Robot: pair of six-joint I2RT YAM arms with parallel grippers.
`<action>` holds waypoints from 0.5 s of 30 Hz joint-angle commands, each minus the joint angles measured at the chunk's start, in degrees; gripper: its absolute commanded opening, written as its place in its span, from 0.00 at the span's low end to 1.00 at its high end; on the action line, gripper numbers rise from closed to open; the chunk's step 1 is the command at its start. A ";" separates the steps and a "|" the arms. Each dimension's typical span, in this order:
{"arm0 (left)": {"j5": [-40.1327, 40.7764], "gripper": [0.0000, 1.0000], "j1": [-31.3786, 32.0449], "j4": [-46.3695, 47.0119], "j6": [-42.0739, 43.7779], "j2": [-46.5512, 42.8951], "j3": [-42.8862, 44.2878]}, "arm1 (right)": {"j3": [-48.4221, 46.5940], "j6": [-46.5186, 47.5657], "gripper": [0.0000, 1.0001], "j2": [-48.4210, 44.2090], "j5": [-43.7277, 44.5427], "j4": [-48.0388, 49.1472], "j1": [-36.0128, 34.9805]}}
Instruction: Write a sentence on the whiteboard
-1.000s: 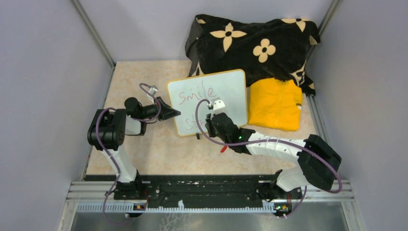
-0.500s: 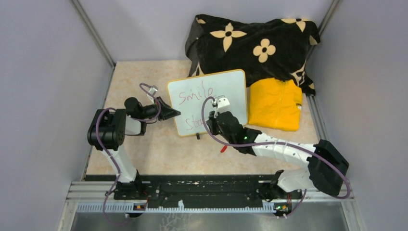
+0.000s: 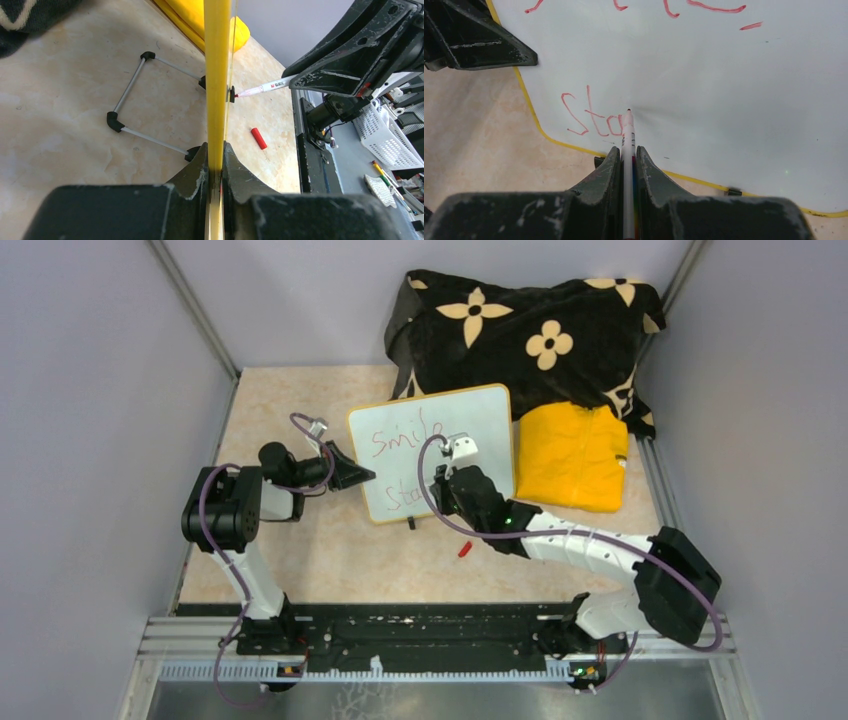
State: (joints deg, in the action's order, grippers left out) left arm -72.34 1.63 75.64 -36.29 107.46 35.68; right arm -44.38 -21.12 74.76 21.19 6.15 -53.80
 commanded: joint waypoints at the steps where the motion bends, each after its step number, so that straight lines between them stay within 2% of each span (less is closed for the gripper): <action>1: 1.67 0.00 0.77 -4.01 3.35 0.80 0.00 | -2.33 -0.34 0.00 0.71 0.01 2.28 1.35; 15: 1.67 0.00 0.74 -4.09 3.36 0.92 -0.05 | 0.37 -1.87 0.00 1.31 -0.98 2.16 2.30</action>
State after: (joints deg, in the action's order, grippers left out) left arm -72.34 1.63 75.57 -36.29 107.46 35.68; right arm -44.29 -21.96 75.88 20.21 6.17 -52.05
